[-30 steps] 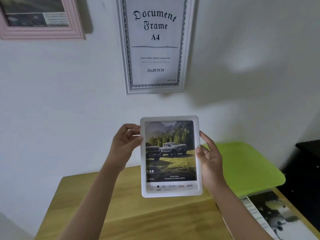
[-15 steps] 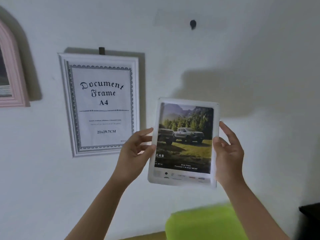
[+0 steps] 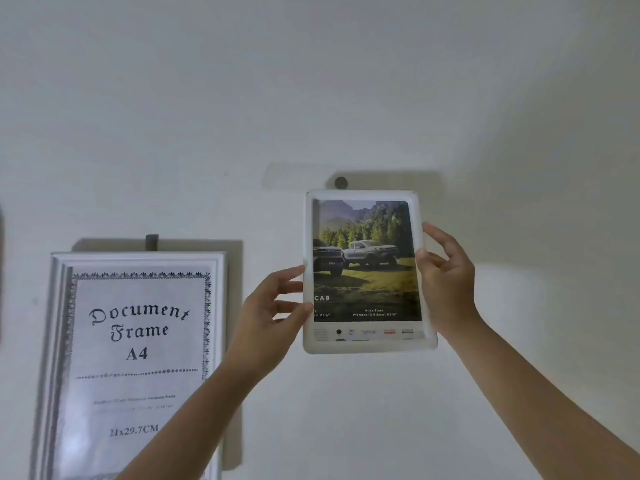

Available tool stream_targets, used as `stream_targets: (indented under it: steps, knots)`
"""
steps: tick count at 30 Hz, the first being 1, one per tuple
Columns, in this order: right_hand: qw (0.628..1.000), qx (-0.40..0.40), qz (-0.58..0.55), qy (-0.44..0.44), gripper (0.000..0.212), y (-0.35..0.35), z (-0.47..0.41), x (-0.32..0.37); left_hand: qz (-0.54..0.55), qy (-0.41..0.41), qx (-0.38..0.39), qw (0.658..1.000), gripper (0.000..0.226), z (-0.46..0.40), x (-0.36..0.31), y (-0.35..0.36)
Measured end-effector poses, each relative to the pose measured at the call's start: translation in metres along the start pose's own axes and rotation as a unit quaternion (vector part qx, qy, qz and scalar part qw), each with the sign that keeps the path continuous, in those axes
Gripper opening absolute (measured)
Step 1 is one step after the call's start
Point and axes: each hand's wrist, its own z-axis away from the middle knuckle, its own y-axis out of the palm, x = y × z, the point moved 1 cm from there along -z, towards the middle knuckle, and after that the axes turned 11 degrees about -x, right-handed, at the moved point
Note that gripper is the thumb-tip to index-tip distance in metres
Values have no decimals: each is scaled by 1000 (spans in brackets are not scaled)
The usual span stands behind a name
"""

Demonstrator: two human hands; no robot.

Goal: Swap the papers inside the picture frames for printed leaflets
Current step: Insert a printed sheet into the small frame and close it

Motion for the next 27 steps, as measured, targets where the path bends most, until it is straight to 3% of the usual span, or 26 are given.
stream_targets:
  steps: [9, 19, 27]
  knots:
    - [998, 52, 4, -28, 35, 35, -34, -25, -35, 17, -20, 999, 39, -35, 11, -1]
    - [987, 12, 98, -128, 44, 31, -15, -57, -79, 62, -31, 994, 49, -31, 36, 1]
    - [978, 1, 156, -136, 56, 27, 9, -62, -121, 91, -44, 987, 61, -17, 46, 5]
